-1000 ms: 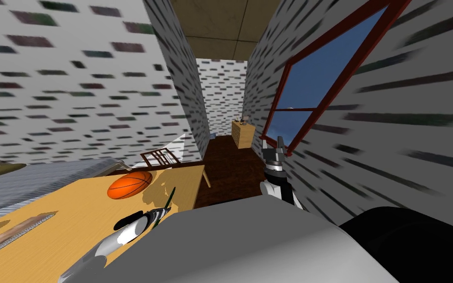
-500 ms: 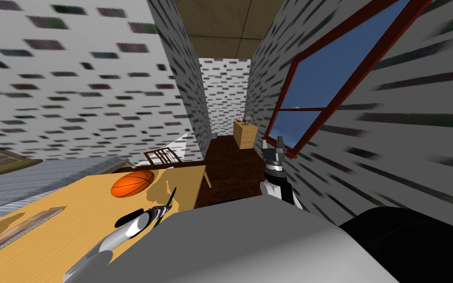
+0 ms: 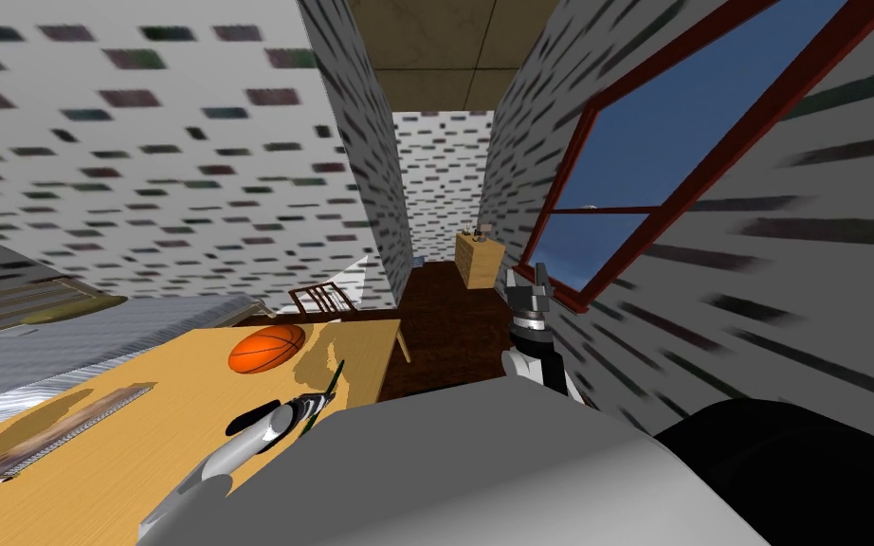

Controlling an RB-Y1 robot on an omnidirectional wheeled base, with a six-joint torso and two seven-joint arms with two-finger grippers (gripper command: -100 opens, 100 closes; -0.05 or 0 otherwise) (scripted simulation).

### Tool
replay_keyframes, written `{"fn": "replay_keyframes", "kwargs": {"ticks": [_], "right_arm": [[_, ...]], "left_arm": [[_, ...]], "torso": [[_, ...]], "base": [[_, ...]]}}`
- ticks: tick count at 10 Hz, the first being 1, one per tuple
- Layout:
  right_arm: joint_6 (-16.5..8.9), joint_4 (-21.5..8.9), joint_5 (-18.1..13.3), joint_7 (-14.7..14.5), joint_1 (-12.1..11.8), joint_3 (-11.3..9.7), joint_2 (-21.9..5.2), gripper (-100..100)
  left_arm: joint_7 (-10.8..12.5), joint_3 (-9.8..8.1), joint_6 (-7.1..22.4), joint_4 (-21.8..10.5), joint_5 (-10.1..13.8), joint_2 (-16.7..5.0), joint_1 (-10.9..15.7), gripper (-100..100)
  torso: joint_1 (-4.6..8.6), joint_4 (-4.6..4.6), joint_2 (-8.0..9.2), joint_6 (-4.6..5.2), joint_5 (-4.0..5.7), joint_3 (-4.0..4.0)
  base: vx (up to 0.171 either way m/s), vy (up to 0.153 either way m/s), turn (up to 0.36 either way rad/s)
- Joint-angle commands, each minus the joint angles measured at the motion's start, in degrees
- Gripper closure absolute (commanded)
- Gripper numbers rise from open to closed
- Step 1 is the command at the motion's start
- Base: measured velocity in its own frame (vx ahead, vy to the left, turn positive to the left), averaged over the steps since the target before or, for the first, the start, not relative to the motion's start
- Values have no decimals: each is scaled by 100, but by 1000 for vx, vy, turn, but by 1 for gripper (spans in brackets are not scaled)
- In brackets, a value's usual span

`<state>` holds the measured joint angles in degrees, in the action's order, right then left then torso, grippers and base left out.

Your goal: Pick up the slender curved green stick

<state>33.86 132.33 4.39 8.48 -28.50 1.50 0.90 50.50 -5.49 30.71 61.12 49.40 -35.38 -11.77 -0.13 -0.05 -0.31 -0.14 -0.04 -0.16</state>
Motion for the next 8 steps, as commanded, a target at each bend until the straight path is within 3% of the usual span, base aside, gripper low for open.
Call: {"fn": "replay_keyframes", "kwargs": {"ticks": [1,3,4,5,7,8], "right_arm": [[0,0,0,0,0,0,0,0],[0,0,0,0,1,-1,0,0],[0,0,0,0,1,-1,0,0],[0,0,0,0,0,0,0,0],[0,0,0,0,1,-1,0,0],[0,0,0,0,2,-1,0,0]], "left_arm": [[-286,-286,142,-56,-26,136,81,-100],[-573,-357,142,-56,-26,136,81,-100],[-744,-629,389,-74,-145,418,172,-100],[-861,-793,389,-74,-145,439,172,-100],[-1169,-854,389,-74,-145,439,172,-100],[-1329,-1125,635,-93,-265,723,262,-100]], "torso": [[0,0,0,0,0,0],[5,0,-2,6,2,-2],[4,1,6,5,2,3],[7,-1,-7,1,1,-4],[1,0,-1,6,2,-1],[-2,2,10,5,1,5]], "base": [[63,-2,143],[25,-9,-4],[66,-10,207],[74,-11,144],[15,4,-12],[51,6,221]]}}
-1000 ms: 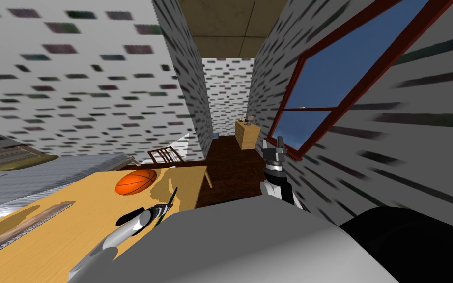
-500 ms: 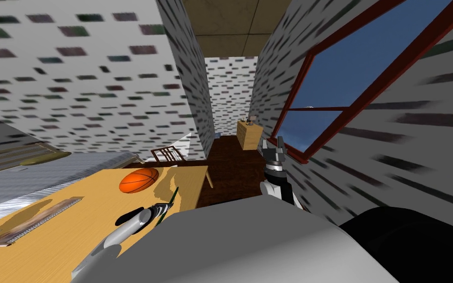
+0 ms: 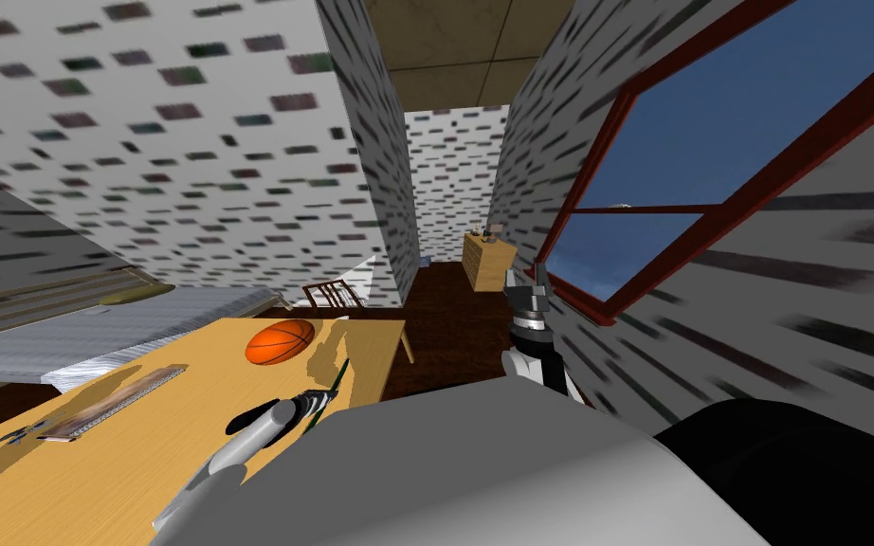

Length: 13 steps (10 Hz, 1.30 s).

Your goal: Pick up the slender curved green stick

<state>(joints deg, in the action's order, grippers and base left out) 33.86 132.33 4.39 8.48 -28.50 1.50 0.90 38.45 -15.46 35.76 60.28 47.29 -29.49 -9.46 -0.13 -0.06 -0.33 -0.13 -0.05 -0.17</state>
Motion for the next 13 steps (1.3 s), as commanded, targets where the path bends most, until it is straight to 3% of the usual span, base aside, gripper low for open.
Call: {"fn": "replay_keyframes", "kwargs": {"ticks": [1,3,4,5,7,8,10,11,13], "right_arm": [[0,0,0,0,0,0,0,0],[0,0,0,0,1,-1,0,0],[0,0,0,0,2,-1,0,0],[0,0,0,0,0,0,0,0],[0,0,0,0,1,-1,0,0],[0,0,0,0,2,-1,0,0],[0,0,0,0,1,-1,0,0],[0,0,0,0,2,-1,0,0],[0,0,0,0,1,-1,0,0]], "left_arm": [[-286,-286,130,-10,-53,153,31,-100],[-591,-355,130,-10,-53,153,31,-100],[-753,-627,377,-28,-173,433,122,-100],[-903,-786,377,-28,-173,456,122,-100],[-1202,-853,377,-28,-173,456,122,-100],[-1381,-1120,624,-47,-292,740,213,-100],[-1784,-1350,624,-47,-292,759,213,-100],[-1957,-1574,871,-66,-412,1018,303,-100],[-2271,-1848,871,-66,-412,1063,303,-100]], "torso": [[0,0,0,0,0,0],[4,0,1,5,2,0],[2,2,10,5,2,5],[2,0,2,0,1,1],[2,0,0,6,2,-1],[2,1,9,6,2,4],[5,-1,-5,4,2,-3],[4,0,1,7,2,0],[6,-2,-10,6,2,-6]], "base": [[67,-10,124],[20,-7,-9],[45,0,230],[66,-5,121],[25,-7,-12],[50,-2,207],[50,-13,80],[67,-11,213],[53,-14,53]]}}
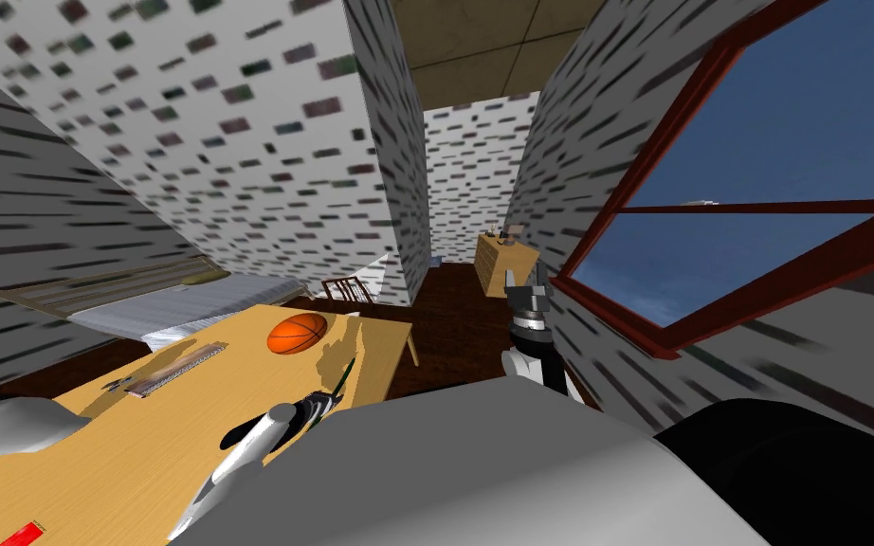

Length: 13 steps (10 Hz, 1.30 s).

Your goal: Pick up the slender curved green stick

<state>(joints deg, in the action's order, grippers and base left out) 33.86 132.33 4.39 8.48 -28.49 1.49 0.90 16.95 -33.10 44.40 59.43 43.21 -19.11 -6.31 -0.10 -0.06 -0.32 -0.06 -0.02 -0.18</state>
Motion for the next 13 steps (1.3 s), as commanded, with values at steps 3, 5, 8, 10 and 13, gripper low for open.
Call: {"fn": "replay_keyframes", "kwargs": {"ticks": [3,5,8,10,13], "right_arm": [[0,0,0,0,-1,1,0,0],[0,0,0,0,0,0,0,0],[0,0,0,0,0,0,0,0],[0,0,0,0,1,0,0,0],[0,0,0,0,0,0,0,0]], "left_arm": [[-609,-505,254,0,-123,327,79,-100],[-886,-581,254,0,-123,327,79,-100],[-812,-565,257,4,-125,324,79,100],[-811,-565,262,12,-120,327,81,100],[-525,-278,7,19,-4,41,-12,100]], "torso": [[3,1,3,-6,-1,2],[-2,0,1,1,0,1],[-6,4,15,0,-1,9],[-39,-5,-2,5,-21,-4],[-49,-7,-10,5,-23,-9]], "base": [[35,-15,115],[25,-1,-22],[0,0,0],[-4,-7,1],[-20,6,-71]]}}
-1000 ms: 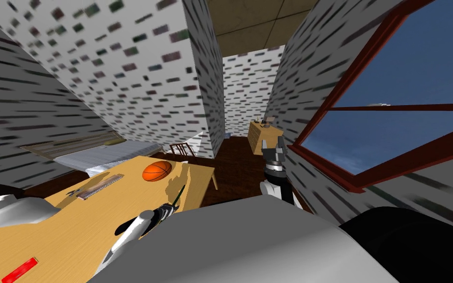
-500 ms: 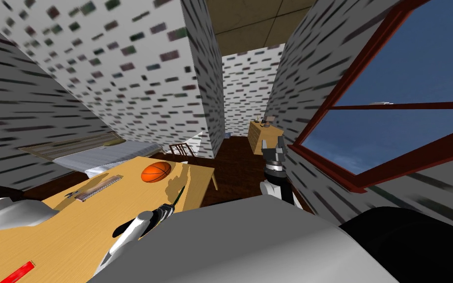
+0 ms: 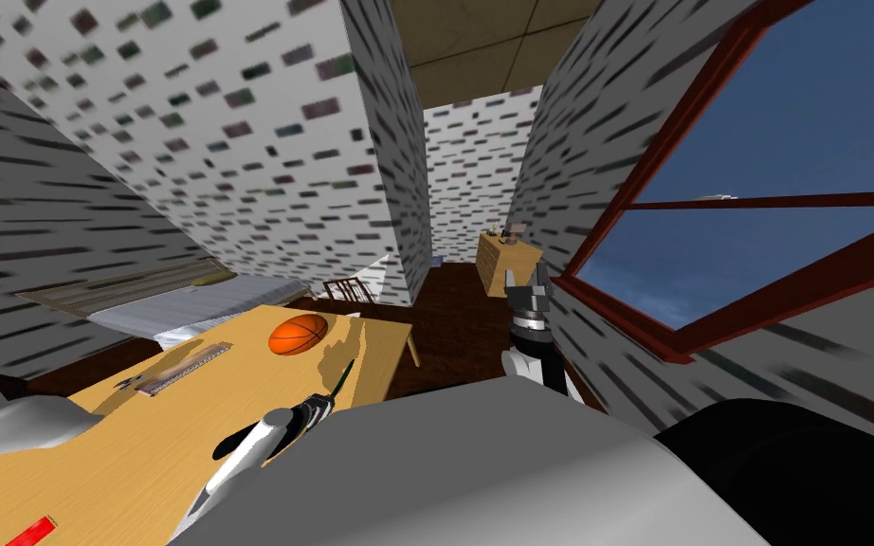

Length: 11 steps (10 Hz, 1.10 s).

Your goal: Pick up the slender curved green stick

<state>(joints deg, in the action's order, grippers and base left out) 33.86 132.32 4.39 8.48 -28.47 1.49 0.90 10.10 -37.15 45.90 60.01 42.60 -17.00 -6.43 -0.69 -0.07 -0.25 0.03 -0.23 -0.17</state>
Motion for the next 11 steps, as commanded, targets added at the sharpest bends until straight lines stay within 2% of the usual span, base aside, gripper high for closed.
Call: {"fn": "replay_keyframes", "kwargs": {"ticks": [1,2,3,5,6,7,8,9,10,11], "right_arm": [[0,0,0,0,0,0,0,0],[0,0,0,0,-1,0,0,0],[0,0,0,0,-1,1,0,0],[0,0,0,0,-1,0,0,0],[0,0,0,0,-1,1,0,0],[0,0,0,0,-2,1,0,0],[0,0,0,0,0,0,0,0],[0,0,0,0,-1,0,0,0],[0,0,0,0,-2,1,0,0],[0,0,0,0,-2,1,0,0]], "left_arm": [[286,286,-143,-39,57,-187,0,100],[410,322,-143,-39,57,-187,0,100],[577,558,-390,-20,177,-471,-90,100],[924,819,-390,-20,177,-490,-90,100],[1022,819,-390,-20,177,-490,-90,100],[1213,1081,-637,-1,296,-777,-181,100],[1403,1252,-637,-1,296,-793,-181,100],[1585,1317,-637,-1,296,-793,-181,100],[1633,1317,-637,-1,296,-793,-181,100],[1861,1589,-884,18,416,-1074,-271,100]], "torso": [[0,0,0,0,0,0],[-3,1,6,-1,-3,4],[1,-2,0,-7,-4,0],[2,1,10,-4,-3,6],[4,-2,-1,-6,-5,-1],[8,-5,-14,-5,-4,-8],[4,1,-5,3,0,-1],[4,0,2,-2,-4,2],[5,-3,-3,-8,-5,-2],[7,-5,-12,-8,-5,-7]], "base": [[-77,29,-145],[-38,18,-7],[-69,10,-200],[-55,14,-60],[1,-2,20],[-51,5,-201],[-65,16,-159],[-30,8,-2],[-5,0,29],[-53,-2,-236]]}}
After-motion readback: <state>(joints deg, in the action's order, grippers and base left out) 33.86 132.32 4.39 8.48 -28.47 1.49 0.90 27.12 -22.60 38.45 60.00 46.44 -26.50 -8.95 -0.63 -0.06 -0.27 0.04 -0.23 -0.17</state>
